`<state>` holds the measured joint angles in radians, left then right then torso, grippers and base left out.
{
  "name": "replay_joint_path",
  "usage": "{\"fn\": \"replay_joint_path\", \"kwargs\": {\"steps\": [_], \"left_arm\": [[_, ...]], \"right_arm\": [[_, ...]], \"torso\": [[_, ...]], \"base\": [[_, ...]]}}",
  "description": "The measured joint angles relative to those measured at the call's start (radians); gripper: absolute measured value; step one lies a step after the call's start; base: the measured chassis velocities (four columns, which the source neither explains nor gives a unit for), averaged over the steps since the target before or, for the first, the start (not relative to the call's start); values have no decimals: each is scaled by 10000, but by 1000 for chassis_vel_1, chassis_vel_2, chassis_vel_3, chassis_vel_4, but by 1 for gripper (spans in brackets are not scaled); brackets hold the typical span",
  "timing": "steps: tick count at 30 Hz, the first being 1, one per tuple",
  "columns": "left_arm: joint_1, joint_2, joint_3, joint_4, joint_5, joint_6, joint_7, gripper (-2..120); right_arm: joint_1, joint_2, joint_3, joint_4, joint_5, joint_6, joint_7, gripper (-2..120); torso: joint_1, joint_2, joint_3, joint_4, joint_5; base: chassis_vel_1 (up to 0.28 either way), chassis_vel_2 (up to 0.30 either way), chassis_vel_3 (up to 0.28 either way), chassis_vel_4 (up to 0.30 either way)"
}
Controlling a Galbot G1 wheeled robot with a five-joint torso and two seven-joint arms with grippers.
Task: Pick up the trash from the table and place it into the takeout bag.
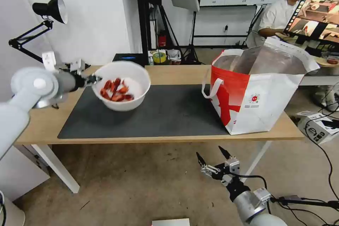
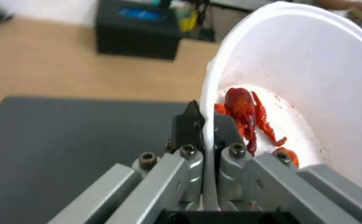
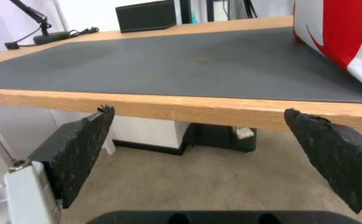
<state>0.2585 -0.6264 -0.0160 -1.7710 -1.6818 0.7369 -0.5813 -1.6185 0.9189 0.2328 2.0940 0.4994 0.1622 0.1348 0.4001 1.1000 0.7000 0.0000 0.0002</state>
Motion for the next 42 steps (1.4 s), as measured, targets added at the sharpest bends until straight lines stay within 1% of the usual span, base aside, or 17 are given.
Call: {"fn": "replay_joint_path", "kwargs": {"steps": [6, 9, 10, 12, 14, 18, 19, 21, 22, 25, 26, 29, 30, 33, 34, 37, 42], "left_arm": [[-1212, -616, 839, 41, -416, -2, -396, 0], [-2132, -1274, 1431, 380, -550, -29, -600, 0], [-2132, -1274, 1431, 380, -550, -29, -600, 0], [-3152, -2168, 2044, 920, -684, -125, -841, 0], [-3371, -2377, 2159, 1055, -713, -156, -891, 0], [-4347, -3405, 2731, 1675, -866, -403, -1028, 0], [-4347, -3405, 2731, 1675, -866, -403, -1028, 0], [-4621, -3898, 2906, 1928, -882, -557, -1087, 0], [-4621, -3898, 2906, 1928, -882, -557, -1087, 0], [-4831, -4671, 3012, 2233, -1000, -953, -1299, 0], [-4831, -4671, 3012, 2233, -1000, -953, -1299, 0], [-4965, -5567, 3189, 2666, -976, -2087, -1929, 0], [-4965, -5567, 3189, 2666, -976, -2087, -1929, 0], [-4999, -6266, 3339, 3022, -682, -3091, -2242, 0], [-4999, -6266, 3339, 3022, -682, -3091, -2242, 0], [-5001, -7042, 3539, 3489, -94, -3933, -2450, 0], [-4983, -7457, 3758, 3631, 169, -4252, -2486, 0]], "right_arm": [[1, 0, 0, 0, 0, 0, 0, 100], [2, 0, 1, 0, 0, 0, 0, 100], [2, 0, 1, 0, 0, 0, 0, 100], [0, -1, 0, 0, 0, 0, 0, 100], [1, 0, 0, 0, 0, 0, 0, 100], [1, 0, 0, 0, 0, 0, 0, 100], [1, 0, 0, 0, 0, 0, 0, 100], [1, 0, 0, 0, 0, 0, 0, 100], [1, 0, 0, 0, 0, 0, 0, 100], [1, 0, 0, -1, 0, 0, 1, 100], [1, 0, 0, -1, 0, 0, 1, 100], [1, 0, 0, -1, 0, 0, 0, 100], [1, 0, 0, -1, 0, 0, 0, 100], [1, 0, 0, -1, 0, 0, 0, 100], [1, 0, 0, -1, 0, 0, 0, 100], [1, 0, 0, -1, 0, 0, 1, 100], [1, 0, 0, -1, 0, 0, 1, 100]], "torso": [[0, 0, 0, 0, 0], [0, 0, 0, 0, -3], [0, 0, 0, 0, -3], [0, 0, 1, -2, 0], [0, -1, 1, -2, 0], [0, -1, 0, -1, 1], [0, -1, 0, -1, 1], [0, -1, 0, 2, 1], [0, -1, 0, 2, 1], [0, -1, 0, -1, 2], [0, -1, 0, -1, 2], [0, -1, 0, 0, 1], [0, -1, 0, 0, 1], [0, -1, 0, 0, 0], [0, -1, 0, 0, 0], [1, -1, 0, -1, 0], [0, -1, 0, 1, 0]], "base": [[0, 0, 0, 0], [0, 0, 0, 0], [0, 0, 0, 0], [0, 0, 0, 0], [0, 0, 0, 0], [0, 0, 0, 0], [0, 0, 0, 0], [0, 0, 0, 0], [0, 0, 0, 0], [0, 0, 0, 0], [0, 0, 0, 0], [0, 0, 0, 0], [0, 0, 0, 0], [0, 0, 0, 0], [0, 0, 0, 0], [0, 0, 0, 0], [0, 0, 0, 0]]}}
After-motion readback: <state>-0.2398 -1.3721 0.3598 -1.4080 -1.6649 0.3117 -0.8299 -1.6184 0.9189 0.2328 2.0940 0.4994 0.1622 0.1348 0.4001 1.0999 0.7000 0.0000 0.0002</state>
